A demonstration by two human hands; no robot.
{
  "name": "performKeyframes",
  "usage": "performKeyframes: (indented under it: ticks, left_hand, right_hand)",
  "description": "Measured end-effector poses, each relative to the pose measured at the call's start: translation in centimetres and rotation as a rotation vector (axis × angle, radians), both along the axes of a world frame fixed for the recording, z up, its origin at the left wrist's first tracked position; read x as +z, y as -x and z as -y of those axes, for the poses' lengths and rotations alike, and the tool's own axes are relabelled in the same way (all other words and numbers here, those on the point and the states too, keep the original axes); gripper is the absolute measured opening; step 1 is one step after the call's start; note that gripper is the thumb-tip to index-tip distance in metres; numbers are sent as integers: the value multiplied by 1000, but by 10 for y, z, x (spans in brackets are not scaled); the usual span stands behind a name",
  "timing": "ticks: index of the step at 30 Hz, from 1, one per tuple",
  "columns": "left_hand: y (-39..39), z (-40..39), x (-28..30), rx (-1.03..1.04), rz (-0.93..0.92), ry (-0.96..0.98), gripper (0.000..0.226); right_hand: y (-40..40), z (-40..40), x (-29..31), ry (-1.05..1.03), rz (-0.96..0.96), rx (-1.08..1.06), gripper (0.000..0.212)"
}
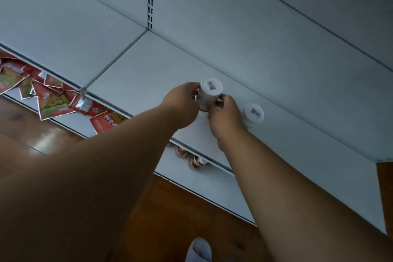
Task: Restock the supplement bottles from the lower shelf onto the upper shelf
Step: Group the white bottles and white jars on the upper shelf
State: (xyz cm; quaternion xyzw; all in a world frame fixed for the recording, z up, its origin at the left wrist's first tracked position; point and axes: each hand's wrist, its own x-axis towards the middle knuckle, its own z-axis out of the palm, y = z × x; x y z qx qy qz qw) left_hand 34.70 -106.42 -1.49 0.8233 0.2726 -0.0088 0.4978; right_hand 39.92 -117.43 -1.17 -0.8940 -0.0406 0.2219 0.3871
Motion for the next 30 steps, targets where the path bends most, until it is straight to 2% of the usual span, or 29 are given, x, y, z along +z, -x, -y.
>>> performKeyframes:
  ticks: [4,6,9,12,16,19,23,26,30]
  left_hand:
    - [53,1,36,159,39,95,35]
    - [90,2,70,236,44,227,28]
    - [153,3,132,344,37,420,22]
    - [214,6,201,390,46,550,19]
    - [264,9,285,358,143,661,24]
    - [267,12,335,300,220,716,34]
    - [244,13,386,177,257,741,30]
    - [215,16,419,50,232,673,21]
    - [168,49,454,-119,161,617,20]
  right_hand:
    - [32,10,40,-31,19,113,40]
    - [60,12,73,-91,-61,138,36]
    - [108,13,130,-153,-189,176,42]
    - [157,23,196,-235,-299,199,30]
    - [200,40,283,-347,-418,225,28]
    - [204,45,335,-431,-323,201,27]
    - [196,50,390,-530,-199,77,31]
    - [189,63,421,-560,-141,-40,28]
    - [170,105,447,-549,-54,-185,36]
